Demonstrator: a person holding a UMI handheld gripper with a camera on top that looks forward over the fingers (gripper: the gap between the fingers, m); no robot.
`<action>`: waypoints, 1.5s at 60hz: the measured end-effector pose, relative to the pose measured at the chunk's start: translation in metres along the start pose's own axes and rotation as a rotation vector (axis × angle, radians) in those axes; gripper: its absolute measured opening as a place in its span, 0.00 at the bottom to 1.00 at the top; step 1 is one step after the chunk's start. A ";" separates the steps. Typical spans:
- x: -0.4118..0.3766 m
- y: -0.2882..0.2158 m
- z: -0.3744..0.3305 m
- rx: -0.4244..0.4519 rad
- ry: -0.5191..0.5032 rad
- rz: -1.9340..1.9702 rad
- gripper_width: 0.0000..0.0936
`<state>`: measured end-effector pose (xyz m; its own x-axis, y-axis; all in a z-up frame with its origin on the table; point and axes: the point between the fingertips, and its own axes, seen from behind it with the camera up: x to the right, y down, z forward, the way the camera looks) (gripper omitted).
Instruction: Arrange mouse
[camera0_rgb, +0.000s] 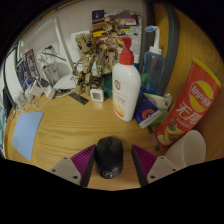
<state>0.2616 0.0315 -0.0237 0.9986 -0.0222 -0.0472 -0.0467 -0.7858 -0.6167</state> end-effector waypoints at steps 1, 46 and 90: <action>0.001 0.000 0.000 0.001 0.002 0.000 0.74; -0.055 -0.102 -0.078 0.221 0.130 0.063 0.28; -0.412 -0.082 0.002 0.111 -0.039 -0.058 0.28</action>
<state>-0.1465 0.1067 0.0444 0.9982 0.0468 -0.0378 0.0068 -0.7121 -0.7020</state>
